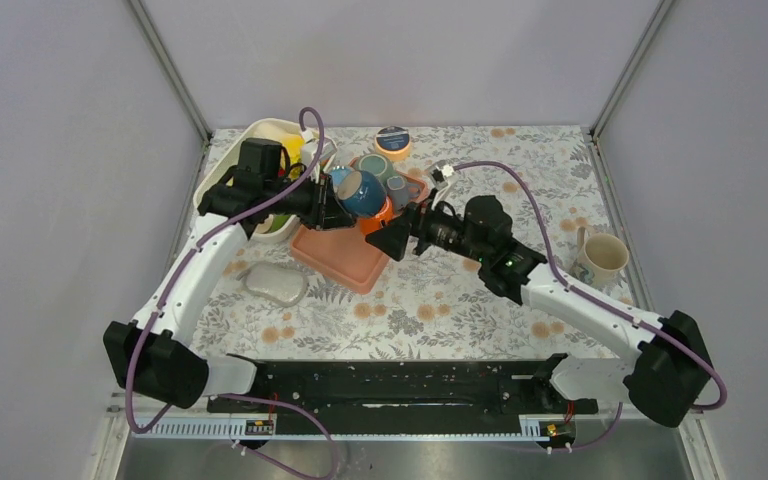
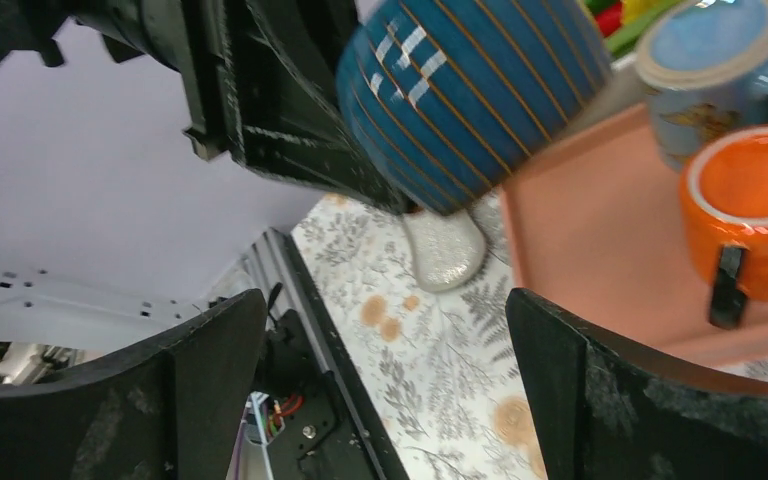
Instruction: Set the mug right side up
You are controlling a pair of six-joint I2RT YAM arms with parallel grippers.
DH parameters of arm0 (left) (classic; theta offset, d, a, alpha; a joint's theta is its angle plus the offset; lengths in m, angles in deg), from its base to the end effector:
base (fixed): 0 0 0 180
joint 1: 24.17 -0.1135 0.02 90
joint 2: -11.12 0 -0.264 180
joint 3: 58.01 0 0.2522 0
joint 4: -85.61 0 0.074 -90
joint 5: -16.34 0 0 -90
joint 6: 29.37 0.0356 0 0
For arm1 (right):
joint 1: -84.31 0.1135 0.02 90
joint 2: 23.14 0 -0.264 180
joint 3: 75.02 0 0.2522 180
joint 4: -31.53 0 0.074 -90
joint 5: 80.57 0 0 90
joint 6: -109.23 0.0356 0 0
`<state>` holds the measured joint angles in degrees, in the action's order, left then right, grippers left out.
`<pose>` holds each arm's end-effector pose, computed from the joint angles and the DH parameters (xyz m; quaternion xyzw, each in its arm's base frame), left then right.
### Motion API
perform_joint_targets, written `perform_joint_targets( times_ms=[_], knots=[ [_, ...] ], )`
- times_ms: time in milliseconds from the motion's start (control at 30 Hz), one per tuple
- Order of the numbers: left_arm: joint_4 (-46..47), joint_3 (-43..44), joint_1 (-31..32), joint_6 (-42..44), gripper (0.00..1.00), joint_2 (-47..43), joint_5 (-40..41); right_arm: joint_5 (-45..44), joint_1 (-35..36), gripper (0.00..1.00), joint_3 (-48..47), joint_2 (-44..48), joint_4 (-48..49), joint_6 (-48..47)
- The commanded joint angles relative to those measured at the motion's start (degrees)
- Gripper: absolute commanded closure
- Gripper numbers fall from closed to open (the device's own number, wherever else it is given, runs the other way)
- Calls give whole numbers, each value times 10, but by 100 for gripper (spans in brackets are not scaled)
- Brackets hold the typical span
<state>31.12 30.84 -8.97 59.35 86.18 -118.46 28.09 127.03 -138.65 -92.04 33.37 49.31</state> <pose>0.2560 -0.0956 0.3640 0.2596 0.8148 -0.3980 0.3320 0.2006 0.2008 0.3302 -0.1896 0.7017 0.4965 0.4745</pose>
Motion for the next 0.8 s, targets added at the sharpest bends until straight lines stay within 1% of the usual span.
perform_joint_targets(
  times_ms=[0,100,200,267,300,333,433,500,533,567,600,633,667,700,733,767],
  knots=[
    [58,12,27,-45,100,-35,-96,34,21,1,-50,-20,130,40],
    [70,-3,48,-44,100,-53,-115,40,21,1,-44,-25,188,60],
    [88,-25,62,-50,100,-61,-143,56,20,5,-36,-24,251,86],
    [104,-42,68,-60,100,-62,-165,66,21,12,-28,-24,304,105],
    [113,-50,69,-65,100,-61,-178,68,21,18,-26,-24,325,112],
    [116,-54,71,-69,100,-60,-187,69,21,24,-26,-24,335,116],
    [117,-57,75,-67,100,-58,-193,65,21,65,-37,-23,320,113],
    [114,-62,76,-58,100,-59,-188,52,20,89,-37,-13,299,102],
    [105,-60,75,-42,100,-59,-181,37,21,99,-38,-5,272,87],
    [87,-57,75,-30,97,-58,-167,15,21,100,-40,6,233,68],
    [64,-48,75,2,79,-57,-147,-8,21,100,-43,20,186,41],
    [38,-41,74,36,51,-56,-121,-35,20,100,-48,34,140,14],
    [23,-39,73,58,33,-58,-87,-59,20,100,-53,49,88,-20],
    [16,-40,72,77,23,-61,-54,-88,20,100,-61,62,38,-55],
    [15,-44,70,92,6,-68,-15,-120,19,100,-72,72,-16,-88],
    [14,-47,68,103,2,-73,23,-156,19,100,-89,79,-78,-121]
  ],
)
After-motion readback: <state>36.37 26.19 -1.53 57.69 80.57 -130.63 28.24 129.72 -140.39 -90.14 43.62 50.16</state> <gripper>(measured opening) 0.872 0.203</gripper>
